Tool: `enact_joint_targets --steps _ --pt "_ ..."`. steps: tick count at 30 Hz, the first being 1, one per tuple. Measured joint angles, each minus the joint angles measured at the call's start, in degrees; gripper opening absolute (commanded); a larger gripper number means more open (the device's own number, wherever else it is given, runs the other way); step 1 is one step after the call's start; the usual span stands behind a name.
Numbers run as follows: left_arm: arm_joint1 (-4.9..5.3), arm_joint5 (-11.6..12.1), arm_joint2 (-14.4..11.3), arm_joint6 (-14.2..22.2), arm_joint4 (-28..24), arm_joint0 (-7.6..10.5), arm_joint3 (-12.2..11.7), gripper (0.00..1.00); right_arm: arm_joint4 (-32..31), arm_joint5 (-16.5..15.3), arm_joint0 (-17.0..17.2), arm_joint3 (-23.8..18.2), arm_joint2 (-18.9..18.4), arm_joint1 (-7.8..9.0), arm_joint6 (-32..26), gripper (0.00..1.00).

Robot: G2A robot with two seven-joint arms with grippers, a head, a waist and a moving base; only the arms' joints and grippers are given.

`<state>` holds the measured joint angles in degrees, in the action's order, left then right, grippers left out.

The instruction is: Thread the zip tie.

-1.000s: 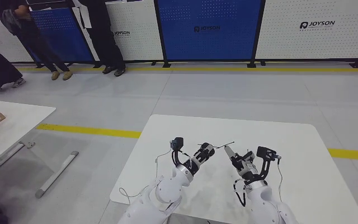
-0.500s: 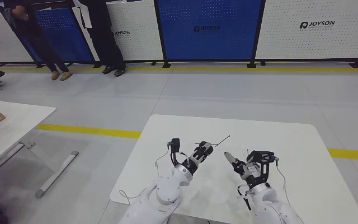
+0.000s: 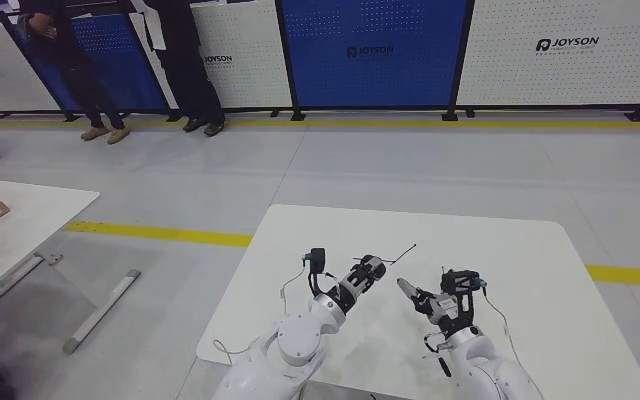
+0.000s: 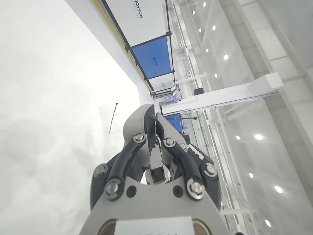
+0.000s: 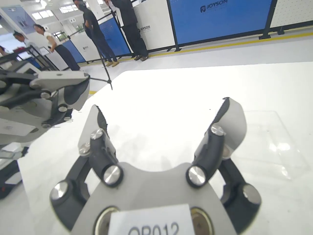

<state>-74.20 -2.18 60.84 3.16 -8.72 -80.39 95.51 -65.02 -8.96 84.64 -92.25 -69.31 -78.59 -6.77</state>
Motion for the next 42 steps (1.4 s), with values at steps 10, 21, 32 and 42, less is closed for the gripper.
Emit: enact_joint_targets --steps 10,21,32,42 --pt "-0.02 0.18 0.33 1.52 -1.87 0.28 -0.06 0.0 -2.66 -0.02 -2.12 2.18 1.29 -0.05 -0.91 1.0" --pt "-0.22 0.43 -0.32 1.21 -2.22 0.6 -0.02 0.0 0.63 0.4 -3.88 2.63 2.03 -0.3 -3.92 1.0" --pt "-0.29 0.45 -0.72 1.19 -1.66 0.64 -0.22 0.0 3.25 0.23 -5.32 3.84 2.63 -0.45 -5.26 0.21" --pt "-0.24 0.82 -0.33 1.67 -1.45 0.78 -0.72 0.0 4.8 -2.25 -6.01 3.2 2.84 -0.2 -7.07 0.29"
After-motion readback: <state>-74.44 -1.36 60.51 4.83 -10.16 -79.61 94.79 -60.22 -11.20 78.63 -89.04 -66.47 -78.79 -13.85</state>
